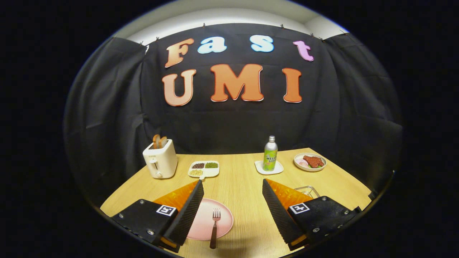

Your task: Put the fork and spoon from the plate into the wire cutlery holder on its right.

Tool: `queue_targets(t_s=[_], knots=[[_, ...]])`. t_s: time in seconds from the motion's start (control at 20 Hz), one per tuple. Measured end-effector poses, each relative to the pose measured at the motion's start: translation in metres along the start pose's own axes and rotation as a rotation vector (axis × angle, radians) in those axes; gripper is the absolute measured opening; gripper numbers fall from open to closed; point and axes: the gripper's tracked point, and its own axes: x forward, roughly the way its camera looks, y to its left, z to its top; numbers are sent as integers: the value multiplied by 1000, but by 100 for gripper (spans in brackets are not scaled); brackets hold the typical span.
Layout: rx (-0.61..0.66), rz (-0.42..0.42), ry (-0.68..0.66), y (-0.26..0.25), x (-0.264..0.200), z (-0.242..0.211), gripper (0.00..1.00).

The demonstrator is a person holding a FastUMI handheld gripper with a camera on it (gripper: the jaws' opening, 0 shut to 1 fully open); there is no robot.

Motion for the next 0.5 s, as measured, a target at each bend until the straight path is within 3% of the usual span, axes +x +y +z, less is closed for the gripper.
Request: queue_targets(t_s=[0.35, 0.5], knots=[[-25, 61, 161, 35, 28, -67, 98], [-48, 73, 230, 47, 35, -98, 93]])
